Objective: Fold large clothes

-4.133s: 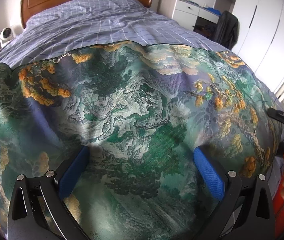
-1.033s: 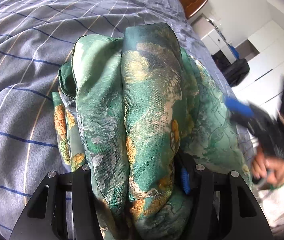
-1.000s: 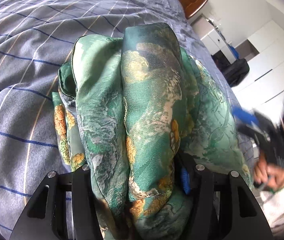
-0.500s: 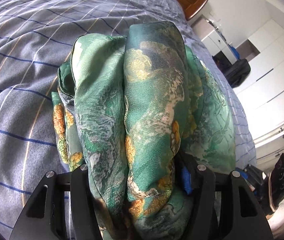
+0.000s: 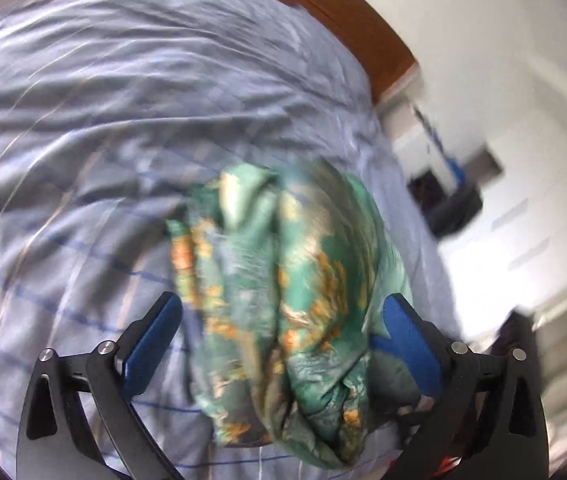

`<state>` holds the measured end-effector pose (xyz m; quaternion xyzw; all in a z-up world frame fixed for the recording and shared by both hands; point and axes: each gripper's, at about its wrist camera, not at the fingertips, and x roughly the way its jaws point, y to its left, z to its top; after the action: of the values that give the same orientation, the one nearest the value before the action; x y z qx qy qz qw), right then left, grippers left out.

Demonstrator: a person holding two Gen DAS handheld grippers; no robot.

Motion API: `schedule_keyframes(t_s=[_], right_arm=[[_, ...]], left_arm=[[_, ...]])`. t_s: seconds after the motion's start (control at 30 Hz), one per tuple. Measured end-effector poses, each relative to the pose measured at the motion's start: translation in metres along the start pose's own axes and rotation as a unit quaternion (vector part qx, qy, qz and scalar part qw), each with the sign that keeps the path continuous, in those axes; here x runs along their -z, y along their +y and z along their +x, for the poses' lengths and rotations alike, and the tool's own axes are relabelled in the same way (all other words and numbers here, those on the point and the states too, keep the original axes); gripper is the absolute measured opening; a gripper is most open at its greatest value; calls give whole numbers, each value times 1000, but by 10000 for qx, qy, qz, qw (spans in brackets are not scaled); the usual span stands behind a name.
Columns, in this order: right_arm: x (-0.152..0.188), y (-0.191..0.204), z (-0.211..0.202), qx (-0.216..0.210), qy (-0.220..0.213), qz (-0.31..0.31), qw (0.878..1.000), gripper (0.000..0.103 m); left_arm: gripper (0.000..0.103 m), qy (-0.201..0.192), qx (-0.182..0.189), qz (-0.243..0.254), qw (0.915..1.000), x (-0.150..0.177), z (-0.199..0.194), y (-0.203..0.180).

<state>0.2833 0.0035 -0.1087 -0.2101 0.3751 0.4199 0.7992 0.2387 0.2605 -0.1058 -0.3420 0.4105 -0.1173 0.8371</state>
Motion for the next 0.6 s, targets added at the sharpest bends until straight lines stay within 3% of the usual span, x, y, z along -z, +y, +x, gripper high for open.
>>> schedule_keyframes(t_s=[0.1,0.17,0.3,0.43,0.53,0.6], right_arm=[[3,9,17,194,135,-150,9996,48],[5,13,20,293,122,-149,9994,48],[5,18,19,359,117,-132,9992,48],[5,16,19,364,103,-117,9992,48],[7,21,22,428,75,-88,9990,48],[8,23,24,490,71,-106,9987,48]], left_arm=[[101,207,66,-500,9985,10,14,37],[101,393,366,-697,9961,16,31,47],[102,665,1076,-796,9888,18,66,49],[103,806,1305,-933,9838,11,86,50],[103,1010,913,-625,9887,3,103,25],[103,1320,112,112,9911,-1,123,-4]])
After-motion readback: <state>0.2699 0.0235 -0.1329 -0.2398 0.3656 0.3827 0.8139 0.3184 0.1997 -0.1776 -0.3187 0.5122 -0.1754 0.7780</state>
